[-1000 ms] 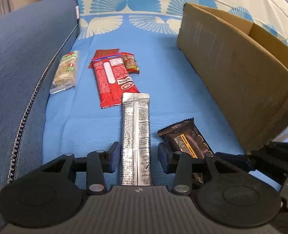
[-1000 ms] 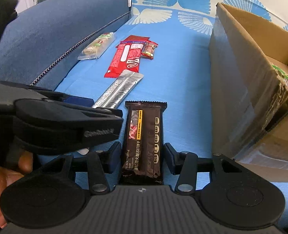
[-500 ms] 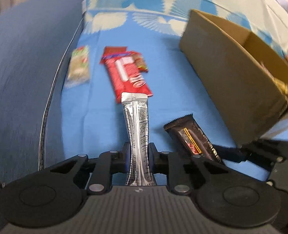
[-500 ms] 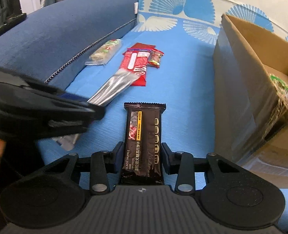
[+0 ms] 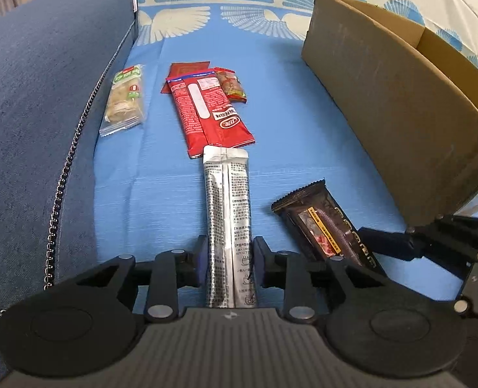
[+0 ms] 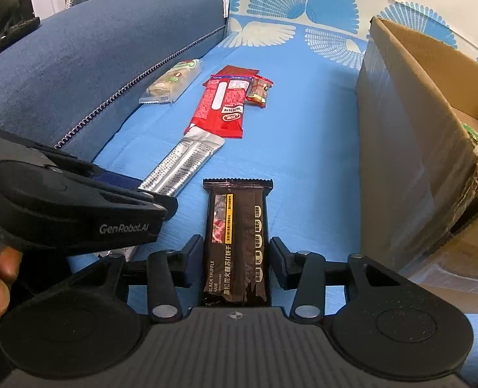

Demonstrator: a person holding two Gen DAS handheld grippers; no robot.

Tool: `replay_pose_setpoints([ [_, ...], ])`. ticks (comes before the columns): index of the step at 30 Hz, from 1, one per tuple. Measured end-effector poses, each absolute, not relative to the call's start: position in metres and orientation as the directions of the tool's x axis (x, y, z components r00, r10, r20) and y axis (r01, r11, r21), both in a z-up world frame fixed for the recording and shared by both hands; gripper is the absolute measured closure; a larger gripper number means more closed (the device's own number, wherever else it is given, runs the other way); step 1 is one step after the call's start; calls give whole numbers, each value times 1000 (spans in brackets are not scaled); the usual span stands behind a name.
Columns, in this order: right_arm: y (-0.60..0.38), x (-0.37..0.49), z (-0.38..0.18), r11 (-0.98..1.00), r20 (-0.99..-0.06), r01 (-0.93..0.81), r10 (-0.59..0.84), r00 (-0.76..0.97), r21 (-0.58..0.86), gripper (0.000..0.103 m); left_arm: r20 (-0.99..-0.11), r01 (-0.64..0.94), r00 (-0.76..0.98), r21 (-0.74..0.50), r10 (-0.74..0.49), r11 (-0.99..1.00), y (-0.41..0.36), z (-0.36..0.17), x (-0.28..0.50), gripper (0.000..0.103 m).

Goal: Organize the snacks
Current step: 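Lift and carry the silver pack and chocolate bar over the box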

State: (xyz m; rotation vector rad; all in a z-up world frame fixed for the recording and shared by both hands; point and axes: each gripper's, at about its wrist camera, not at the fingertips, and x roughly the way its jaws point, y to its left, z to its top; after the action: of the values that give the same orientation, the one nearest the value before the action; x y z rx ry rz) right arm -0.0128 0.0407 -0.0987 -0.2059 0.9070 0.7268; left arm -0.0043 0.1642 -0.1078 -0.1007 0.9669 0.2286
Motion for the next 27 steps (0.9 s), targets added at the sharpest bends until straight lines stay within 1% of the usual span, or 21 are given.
replay_pose_setpoints([
  [4, 42, -13, -101, 745, -783, -656, 479, 397, 123, 56, -824, -235, 546, 24, 152, 972, 163, -109, -3, 71],
  [6, 43, -15, -102, 740, -782, -664, 477, 401, 111, 56, -822, -230, 548, 27, 152, 973, 162, -108, -3, 74],
  [7, 43, -15, -102, 738, -781, -666, 477, 402, 109, 58, -822, -228, 549, 27, 152, 973, 161, -108, -4, 75],
  [8, 43, -16, -102, 737, -780, -668, 478, 403, 107, 62, -821, -226, 550, 27, 150, 974, 160, -108, -4, 76],
  [12, 42, -18, -101, 731, -775, -674, 483, 408, 101, 62, -814, -234, 561, 16, 148, 972, 162, -106, -5, 82],
  [21, 36, -22, -85, 737, -725, -669, 513, 460, 97, 62, -764, -270, 629, -38, 146, 962, 168, -90, -17, 82],
  [27, 34, -24, -78, 738, -701, -668, 524, 484, 91, 62, -748, -272, 648, -48, 146, 961, 169, -86, -20, 82],
])
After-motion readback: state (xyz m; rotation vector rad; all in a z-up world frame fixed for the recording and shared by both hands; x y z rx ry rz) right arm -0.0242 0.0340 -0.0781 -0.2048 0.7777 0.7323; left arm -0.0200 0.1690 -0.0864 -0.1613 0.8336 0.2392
